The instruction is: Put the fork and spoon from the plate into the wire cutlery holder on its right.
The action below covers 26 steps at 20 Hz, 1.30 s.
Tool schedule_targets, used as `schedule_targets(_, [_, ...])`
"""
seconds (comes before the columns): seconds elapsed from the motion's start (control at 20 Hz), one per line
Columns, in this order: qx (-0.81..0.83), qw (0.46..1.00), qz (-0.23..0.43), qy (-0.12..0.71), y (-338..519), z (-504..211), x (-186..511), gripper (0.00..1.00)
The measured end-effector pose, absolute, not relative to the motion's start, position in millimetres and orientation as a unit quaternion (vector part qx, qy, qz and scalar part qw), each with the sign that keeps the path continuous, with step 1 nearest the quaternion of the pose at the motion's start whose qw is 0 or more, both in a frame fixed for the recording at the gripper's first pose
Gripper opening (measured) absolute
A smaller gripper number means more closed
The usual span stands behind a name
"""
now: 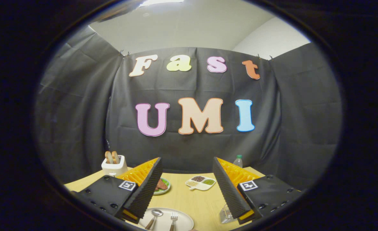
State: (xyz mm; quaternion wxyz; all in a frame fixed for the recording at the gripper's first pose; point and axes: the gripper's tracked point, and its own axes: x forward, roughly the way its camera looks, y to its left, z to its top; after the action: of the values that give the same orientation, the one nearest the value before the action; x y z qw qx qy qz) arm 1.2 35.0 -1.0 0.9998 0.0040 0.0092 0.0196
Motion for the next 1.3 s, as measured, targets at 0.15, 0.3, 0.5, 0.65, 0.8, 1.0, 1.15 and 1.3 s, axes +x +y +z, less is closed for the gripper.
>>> schedule_targets(0.15, [0.003,1.0,0.022,0.012,36.7,-2.6,0.7,1.0])
schedule_targets(0.3, [0.002,1.0,0.024,0.013,38.7,-2.2,1.3,1.0])
schedule_targets(0.5, [-0.002,0.999,0.03,0.018,43.9,-6.7,2.6,1.0])
schedule_targets(0.65, [-0.007,0.999,0.037,0.031,49.7,-16.0,2.9,1.0])
schedule_targets(0.8, [-0.011,0.997,0.045,0.058,56.6,-30.9,3.0,1.0])
schedule_targets(1.0, [-0.015,0.992,0.054,0.109,63.8,-58.7,6.4,1.0])
schedule_targets(1.15, [-0.022,0.987,0.062,0.149,68.6,-81.4,7.3,1.0])
schedule_targets(1.3, [-0.025,0.982,0.071,0.174,74.2,-98.5,7.2,1.0])
